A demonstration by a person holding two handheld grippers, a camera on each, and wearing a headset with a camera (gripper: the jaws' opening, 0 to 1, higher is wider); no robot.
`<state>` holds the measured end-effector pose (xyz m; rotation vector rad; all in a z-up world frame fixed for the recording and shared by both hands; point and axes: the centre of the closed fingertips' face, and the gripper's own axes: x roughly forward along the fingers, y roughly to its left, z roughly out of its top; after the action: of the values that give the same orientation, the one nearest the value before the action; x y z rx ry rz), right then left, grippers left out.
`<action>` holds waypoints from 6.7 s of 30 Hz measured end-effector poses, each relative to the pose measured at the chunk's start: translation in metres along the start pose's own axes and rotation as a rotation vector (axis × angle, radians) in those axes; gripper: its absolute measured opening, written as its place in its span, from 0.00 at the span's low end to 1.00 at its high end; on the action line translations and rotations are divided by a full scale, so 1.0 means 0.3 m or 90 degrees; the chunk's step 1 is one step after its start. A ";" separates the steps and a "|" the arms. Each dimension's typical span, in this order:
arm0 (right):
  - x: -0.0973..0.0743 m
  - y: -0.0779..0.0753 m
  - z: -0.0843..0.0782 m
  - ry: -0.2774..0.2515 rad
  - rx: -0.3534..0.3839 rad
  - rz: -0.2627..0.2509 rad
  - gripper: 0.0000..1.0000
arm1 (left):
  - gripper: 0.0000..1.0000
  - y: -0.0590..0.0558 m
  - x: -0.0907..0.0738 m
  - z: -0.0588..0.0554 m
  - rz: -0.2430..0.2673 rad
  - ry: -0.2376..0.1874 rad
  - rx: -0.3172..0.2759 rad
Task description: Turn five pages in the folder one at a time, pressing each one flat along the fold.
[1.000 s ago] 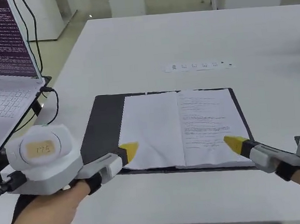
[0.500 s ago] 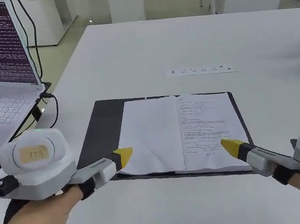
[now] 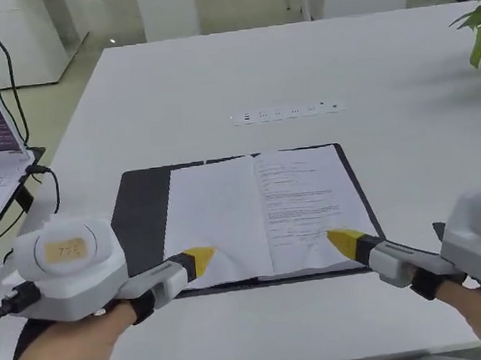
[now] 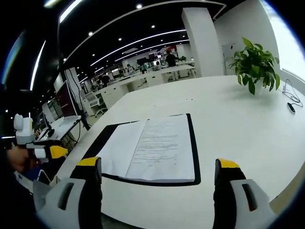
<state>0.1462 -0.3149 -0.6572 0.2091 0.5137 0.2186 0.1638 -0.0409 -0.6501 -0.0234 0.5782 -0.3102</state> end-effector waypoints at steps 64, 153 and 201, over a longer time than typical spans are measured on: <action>-0.041 -0.058 -0.030 -0.008 0.059 0.050 0.95 | 0.53 -0.674 0.607 -0.216 -0.157 -0.006 0.166; 0.239 -0.137 -0.180 0.063 0.284 0.001 0.00 | 0.07 -0.600 0.641 -0.186 -0.187 -0.024 0.111; 0.281 0.621 0.037 0.002 0.218 0.197 0.00 | 0.23 0.097 0.056 0.083 -0.076 -0.172 0.071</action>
<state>0.1947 -0.1167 -0.6398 0.6236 0.5183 0.4327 0.1990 -0.0196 -0.6414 0.0075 0.2921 -0.4471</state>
